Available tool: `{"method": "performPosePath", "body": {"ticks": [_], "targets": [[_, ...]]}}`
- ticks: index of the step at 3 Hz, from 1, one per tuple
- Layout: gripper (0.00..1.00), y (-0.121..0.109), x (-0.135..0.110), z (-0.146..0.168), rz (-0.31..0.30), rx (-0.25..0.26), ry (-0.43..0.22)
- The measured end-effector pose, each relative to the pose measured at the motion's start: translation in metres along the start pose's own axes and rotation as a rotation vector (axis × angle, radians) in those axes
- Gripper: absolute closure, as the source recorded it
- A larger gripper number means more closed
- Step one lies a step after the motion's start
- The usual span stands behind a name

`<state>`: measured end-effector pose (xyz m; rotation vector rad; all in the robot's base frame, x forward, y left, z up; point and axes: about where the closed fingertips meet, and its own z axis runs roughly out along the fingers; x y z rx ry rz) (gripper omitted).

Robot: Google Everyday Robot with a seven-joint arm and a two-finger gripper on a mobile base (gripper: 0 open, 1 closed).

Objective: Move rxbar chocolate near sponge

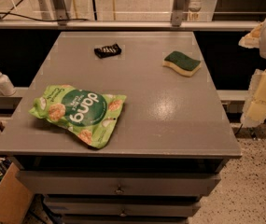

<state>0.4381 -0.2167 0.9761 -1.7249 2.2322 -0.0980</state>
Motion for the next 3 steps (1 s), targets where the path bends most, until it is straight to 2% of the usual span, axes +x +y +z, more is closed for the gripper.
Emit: {"method": "performPosePath", "body": {"ticks": [1, 2, 3], "targets": [[0.0, 0.0, -0.001, 0.0, -0.001, 0.003, -0.002], [0.0, -0.002, -0.012, 0.001, -0.041, 0.007, -0.013], [0.0, -0.007, -0.041, 0.009, -0.104, 0.022, -0.038]]}}
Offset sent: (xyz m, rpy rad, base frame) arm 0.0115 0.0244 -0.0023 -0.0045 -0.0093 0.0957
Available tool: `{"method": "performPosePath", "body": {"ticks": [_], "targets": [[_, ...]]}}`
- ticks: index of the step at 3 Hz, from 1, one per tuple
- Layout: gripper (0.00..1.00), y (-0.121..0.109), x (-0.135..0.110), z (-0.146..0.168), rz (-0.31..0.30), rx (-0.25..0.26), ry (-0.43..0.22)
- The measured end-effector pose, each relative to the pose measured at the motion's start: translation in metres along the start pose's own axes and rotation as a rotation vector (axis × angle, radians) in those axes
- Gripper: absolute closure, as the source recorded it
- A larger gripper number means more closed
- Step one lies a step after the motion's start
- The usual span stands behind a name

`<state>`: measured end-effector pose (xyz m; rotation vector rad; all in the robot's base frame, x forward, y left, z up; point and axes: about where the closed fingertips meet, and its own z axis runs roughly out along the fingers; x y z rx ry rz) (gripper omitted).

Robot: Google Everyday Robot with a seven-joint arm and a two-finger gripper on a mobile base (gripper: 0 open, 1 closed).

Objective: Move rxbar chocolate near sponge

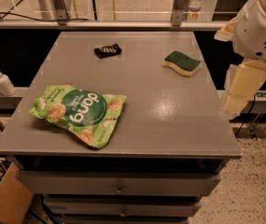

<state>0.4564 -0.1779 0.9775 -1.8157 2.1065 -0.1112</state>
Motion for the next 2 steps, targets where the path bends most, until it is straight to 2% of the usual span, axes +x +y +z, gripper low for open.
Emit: {"method": "performPosePath", "body": {"ticks": [2], "targets": [[0.0, -0.025, -0.068, 0.025, -0.168, 0.062, -0.05]]}}
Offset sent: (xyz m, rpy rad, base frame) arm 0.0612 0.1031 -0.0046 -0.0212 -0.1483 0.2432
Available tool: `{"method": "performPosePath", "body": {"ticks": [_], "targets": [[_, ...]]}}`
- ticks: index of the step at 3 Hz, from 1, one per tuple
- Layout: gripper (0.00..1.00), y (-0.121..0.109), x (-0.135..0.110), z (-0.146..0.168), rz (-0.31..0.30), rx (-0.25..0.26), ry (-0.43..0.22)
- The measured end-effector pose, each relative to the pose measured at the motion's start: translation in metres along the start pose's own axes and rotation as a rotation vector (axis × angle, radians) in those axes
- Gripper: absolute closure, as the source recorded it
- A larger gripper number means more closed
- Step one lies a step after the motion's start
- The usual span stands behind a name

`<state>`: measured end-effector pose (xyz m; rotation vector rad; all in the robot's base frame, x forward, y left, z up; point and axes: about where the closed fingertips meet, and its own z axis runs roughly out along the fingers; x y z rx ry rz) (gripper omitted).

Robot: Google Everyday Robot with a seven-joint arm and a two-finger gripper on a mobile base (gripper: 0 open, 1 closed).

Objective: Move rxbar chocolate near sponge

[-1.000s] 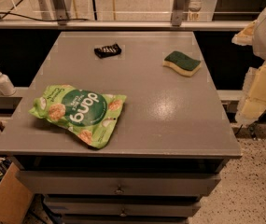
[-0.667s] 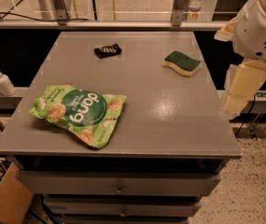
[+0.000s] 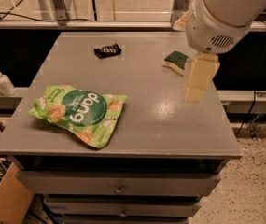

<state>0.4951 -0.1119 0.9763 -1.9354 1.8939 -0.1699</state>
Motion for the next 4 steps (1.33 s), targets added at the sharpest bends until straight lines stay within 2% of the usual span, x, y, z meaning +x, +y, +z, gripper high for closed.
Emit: {"method": "performPosePath", "body": {"ticks": [2, 4], "targets": [[0.0, -0.024, -0.051, 0.035, -0.084, 0.08, -0.05], [0.0, -0.035, -0.103, 0.063, -0.13, 0.12, -0.12]]}}
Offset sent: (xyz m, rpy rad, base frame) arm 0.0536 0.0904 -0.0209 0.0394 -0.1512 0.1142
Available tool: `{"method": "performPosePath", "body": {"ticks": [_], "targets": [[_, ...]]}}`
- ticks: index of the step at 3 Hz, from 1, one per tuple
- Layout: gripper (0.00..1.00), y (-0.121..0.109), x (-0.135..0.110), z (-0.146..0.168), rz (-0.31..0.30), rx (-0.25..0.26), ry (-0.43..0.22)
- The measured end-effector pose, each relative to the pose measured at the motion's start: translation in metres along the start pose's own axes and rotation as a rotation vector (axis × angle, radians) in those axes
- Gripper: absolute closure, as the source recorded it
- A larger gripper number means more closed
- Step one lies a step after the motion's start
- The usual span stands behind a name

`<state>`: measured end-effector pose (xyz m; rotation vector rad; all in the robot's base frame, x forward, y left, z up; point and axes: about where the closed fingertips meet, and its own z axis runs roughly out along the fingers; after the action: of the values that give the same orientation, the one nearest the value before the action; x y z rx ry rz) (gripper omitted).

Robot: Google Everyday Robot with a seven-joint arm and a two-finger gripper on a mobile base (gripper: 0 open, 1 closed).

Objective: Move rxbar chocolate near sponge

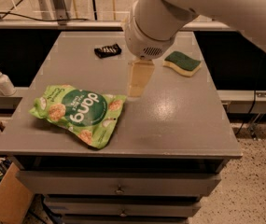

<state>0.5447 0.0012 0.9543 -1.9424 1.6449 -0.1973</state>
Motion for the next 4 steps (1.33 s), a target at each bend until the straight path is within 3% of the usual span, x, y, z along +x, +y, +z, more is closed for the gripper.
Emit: {"method": "performPosePath", "body": {"ticks": [1, 2, 4], "targets": [[0.0, -0.011, -0.011, 0.02, 0.016, -0.027, -0.001], [0.0, -0.029, -0.007, 0.045, 0.068, -0.096, -0.037], [0.0, -0.031, -0.003, 0.047, 0.071, -0.086, -0.052]]}}
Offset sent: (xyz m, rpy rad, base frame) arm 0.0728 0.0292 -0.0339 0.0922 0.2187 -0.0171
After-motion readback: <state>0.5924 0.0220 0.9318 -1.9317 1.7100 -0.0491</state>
